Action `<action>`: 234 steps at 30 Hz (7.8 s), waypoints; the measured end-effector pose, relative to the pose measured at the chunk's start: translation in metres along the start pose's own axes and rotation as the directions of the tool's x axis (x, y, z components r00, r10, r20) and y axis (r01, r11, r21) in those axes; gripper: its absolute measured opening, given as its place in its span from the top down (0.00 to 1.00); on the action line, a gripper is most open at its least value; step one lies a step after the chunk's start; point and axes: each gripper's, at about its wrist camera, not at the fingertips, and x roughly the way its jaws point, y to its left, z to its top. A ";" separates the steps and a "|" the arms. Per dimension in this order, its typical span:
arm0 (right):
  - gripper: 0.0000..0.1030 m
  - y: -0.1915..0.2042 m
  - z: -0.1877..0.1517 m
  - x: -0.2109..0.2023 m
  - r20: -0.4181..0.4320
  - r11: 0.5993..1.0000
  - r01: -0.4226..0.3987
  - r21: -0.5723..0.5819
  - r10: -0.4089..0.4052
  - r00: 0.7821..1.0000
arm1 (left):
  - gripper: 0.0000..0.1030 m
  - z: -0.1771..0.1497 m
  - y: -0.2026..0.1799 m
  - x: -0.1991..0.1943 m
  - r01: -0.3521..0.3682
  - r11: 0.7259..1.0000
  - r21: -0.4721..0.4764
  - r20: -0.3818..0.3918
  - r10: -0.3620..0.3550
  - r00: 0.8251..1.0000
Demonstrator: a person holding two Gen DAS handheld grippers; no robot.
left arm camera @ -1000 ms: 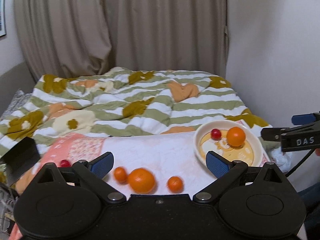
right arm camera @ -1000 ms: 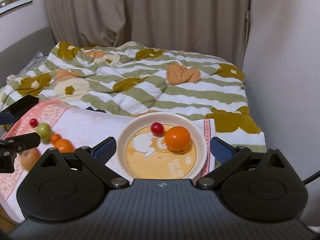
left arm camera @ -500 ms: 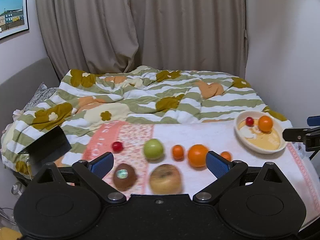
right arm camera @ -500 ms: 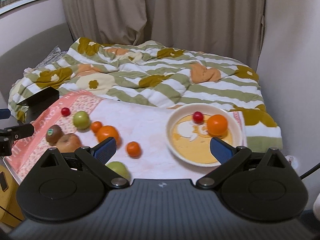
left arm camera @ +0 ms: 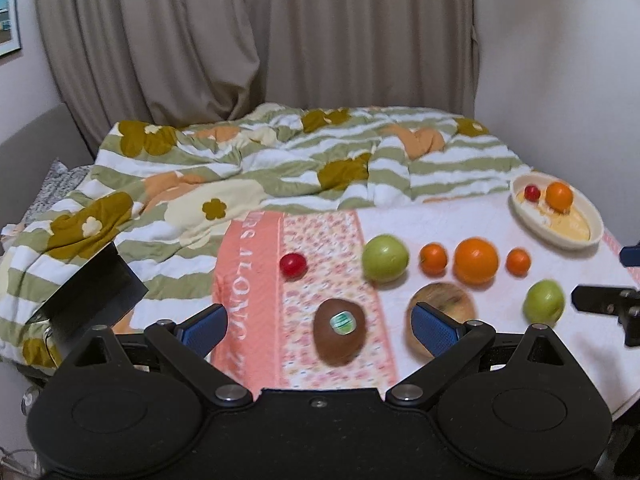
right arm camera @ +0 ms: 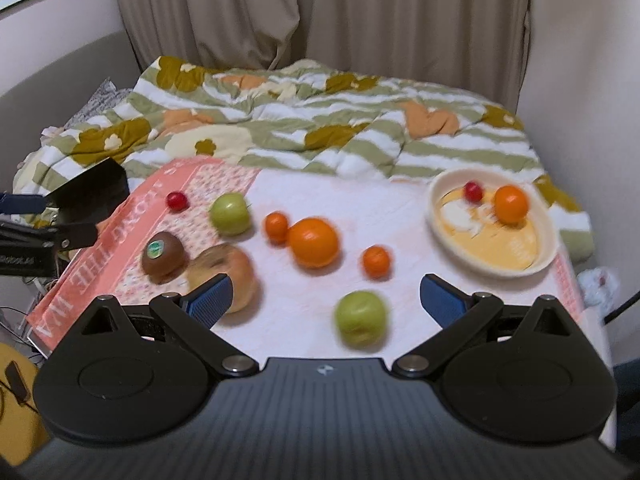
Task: Organize fruits
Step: 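Grasp the kiwi with the left tool while the right tool grasps the large apple, then carry the kiwi and apple in both tools over the white bowl, then release the kiwi with the left tool while the right tool lowers the apple into the bowl, then move both tools back toward the remaining fruits on the table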
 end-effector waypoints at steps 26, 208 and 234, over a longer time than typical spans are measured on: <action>0.00 0.080 -0.028 0.123 -0.068 0.978 -0.046 -0.203 0.033 0.997 | 0.26 -0.014 0.019 0.133 0.252 0.964 0.085 -0.229 -0.227 0.946; 0.00 -0.227 0.031 -0.008 0.123 1.000 0.005 0.004 -0.006 0.992 | 0.01 0.054 -0.212 -0.016 0.055 0.995 -0.080 0.135 -0.044 0.990; 0.00 -0.057 0.046 0.016 0.075 0.997 0.032 0.076 -0.038 0.996 | 0.01 0.051 -0.038 0.014 0.122 0.992 0.035 0.110 -0.125 0.986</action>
